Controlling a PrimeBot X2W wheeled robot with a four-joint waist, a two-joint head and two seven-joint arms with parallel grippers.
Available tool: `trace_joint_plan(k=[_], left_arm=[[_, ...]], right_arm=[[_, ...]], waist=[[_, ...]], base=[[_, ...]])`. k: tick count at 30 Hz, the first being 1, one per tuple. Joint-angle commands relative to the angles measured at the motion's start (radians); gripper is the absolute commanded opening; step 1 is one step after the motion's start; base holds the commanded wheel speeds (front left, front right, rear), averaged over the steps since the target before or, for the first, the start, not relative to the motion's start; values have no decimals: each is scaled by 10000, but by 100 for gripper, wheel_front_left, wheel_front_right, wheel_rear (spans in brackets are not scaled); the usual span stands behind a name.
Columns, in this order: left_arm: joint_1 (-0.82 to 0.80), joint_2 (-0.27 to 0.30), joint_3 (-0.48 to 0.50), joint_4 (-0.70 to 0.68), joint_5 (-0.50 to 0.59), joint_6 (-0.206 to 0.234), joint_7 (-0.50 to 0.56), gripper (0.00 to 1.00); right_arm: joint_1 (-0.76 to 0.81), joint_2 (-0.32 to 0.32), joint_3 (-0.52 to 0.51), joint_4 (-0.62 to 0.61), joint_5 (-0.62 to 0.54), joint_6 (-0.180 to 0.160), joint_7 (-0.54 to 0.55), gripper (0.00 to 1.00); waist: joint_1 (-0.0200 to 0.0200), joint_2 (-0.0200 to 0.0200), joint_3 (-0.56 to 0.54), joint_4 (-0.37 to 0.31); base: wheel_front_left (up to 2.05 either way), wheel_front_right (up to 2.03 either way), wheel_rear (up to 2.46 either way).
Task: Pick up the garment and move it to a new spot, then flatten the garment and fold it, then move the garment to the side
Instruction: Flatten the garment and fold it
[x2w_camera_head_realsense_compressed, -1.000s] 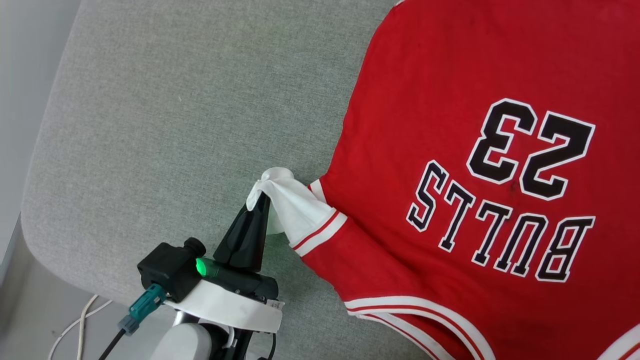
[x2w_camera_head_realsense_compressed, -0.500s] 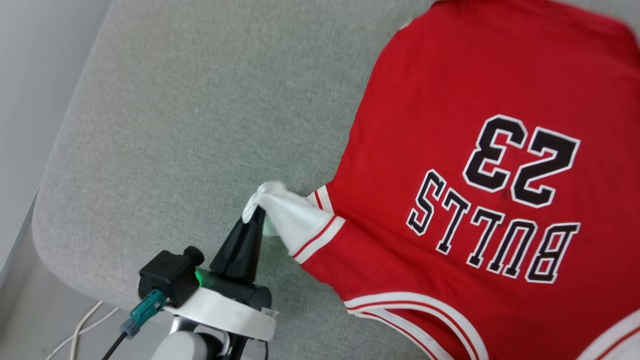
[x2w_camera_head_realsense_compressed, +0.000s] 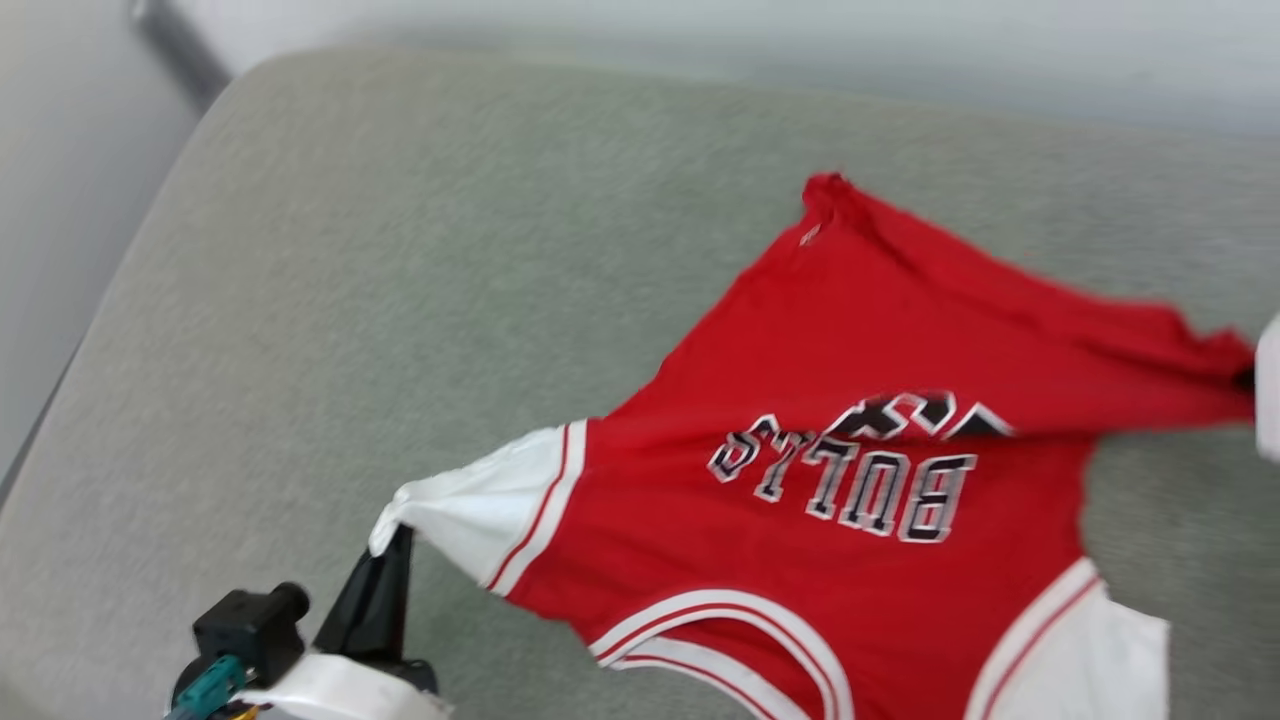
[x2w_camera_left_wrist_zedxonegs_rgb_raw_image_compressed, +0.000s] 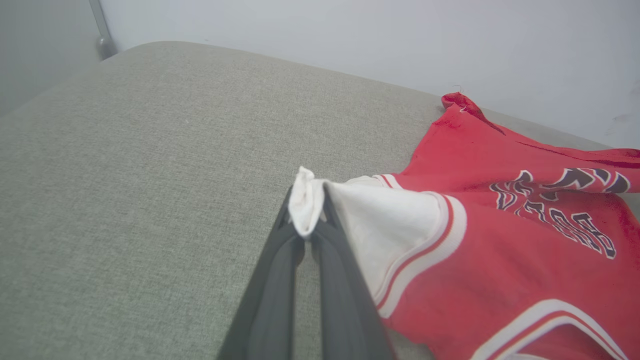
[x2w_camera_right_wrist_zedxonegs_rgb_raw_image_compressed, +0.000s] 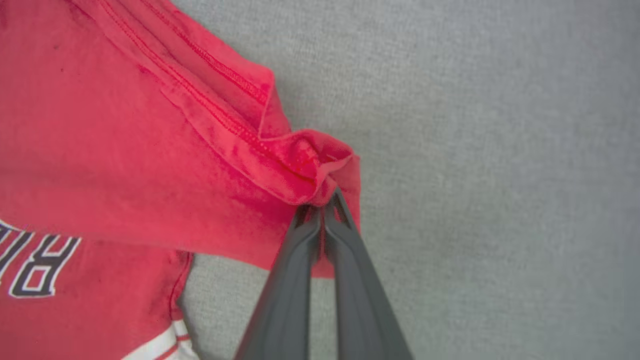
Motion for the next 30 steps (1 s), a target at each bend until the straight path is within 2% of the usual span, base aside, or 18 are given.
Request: trace_joint_plan(k=[1, 6, 9, 15, 20, 21, 22, 23, 26, 27, 30], left_arm=[[178, 131, 123, -71, -52, 87, 57, 0], [632, 385, 353, -179, -164, 267, 323, 0], [875, 501, 471, -219, -229, 389, 478, 0], [1221, 728, 585, -311, -318, 497, 759, 0], [1382, 823, 604, -375, -367, 535, 904, 0], [1390, 834, 599, -391, -374, 548, 917, 0], [1390, 849, 596, -419, -373, 556, 927, 0], [1381, 850, 582, -445, -373, 559, 940, 0], [1339, 878, 533, -507, -344, 570, 979, 0], [1274, 882, 472, -551, -317, 573, 1002, 0], [1149, 879, 410, -600, -295, 561, 1013, 0]], right_arm=[[641, -102, -9, -390, 170, -5, 19, 0], [3011, 43, -273, -1977, 395, -7, -156, 0], [4537, 344, -626, -2708, 349, -5, -309, 0], [7290, 1441, -1482, -3856, 235, -5, -348, 0], [8879, 2539, -1828, -4445, 167, -5, -260, 0], [9061, 2709, -1856, -4531, 172, -5, -313, 17], [9185, 2883, -1924, -4618, 181, -7, -441, 79], [9263, 3012, -1992, -4701, 176, -7, -593, 100], [9366, 3164, -2016, -4948, -24, -5, -1232, 100], [9047, 3174, -2116, -5188, -272, -5, -2556, 100], [8594, 3158, -2154, -5190, -471, -5, -4239, 100]], waist=[[0, 0, -740, -841], [0, 0, -1290, -1576], [0, 0, -1568, -1966], [0, 0, -1846, -2524], [0, 0, -1927, -2784], [0, 0, -1917, -2820], [0, 0, -1903, -2853], [0, 0, -1889, -2878], [0, 0, -1844, -2935], [0, 0, -1761, -2958], [0, 0, -1629, -2920]], base=[[0, 0, 0], [0, 0, 0], [0, 0, 0], [0, 0, 0], [0, 0, 0], [0, 0, 0], [0, 0, 0], [0, 0, 0], [0, 0, 0], [0, 0, 0], [0, 0, 0]])
